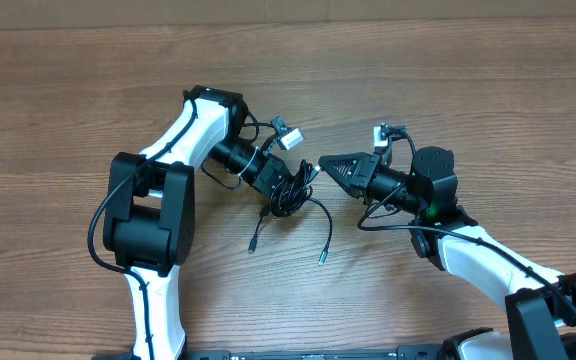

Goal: Untangle cables

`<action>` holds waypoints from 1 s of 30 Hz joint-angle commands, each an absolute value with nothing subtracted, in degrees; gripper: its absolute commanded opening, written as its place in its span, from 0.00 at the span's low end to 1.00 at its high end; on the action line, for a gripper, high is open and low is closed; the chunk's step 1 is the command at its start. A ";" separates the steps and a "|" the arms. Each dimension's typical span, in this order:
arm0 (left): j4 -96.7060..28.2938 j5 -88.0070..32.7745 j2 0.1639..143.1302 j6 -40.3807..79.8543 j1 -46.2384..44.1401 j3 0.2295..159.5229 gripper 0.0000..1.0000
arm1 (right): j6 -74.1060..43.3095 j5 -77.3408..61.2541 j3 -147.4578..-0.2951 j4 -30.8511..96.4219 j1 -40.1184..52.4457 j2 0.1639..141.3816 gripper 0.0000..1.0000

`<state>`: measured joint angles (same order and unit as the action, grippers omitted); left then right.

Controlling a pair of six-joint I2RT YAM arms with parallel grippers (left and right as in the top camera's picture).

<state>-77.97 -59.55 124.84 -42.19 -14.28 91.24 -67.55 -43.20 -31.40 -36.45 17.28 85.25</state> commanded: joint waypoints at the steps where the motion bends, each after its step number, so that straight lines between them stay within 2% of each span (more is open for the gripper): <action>1: -77.93 -60.69 125.47 -43.24 -14.70 92.33 0.04 | -67.48 -45.12 -31.86 -36.75 17.41 85.32 0.04; 30: -77.69 -60.69 125.47 -43.24 -14.70 92.33 0.04 | -67.51 -43.77 -31.86 -39.72 17.56 85.32 0.04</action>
<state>-77.76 -59.53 124.84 -42.19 -14.28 91.24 -67.53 -43.24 -31.40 -39.57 17.30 85.25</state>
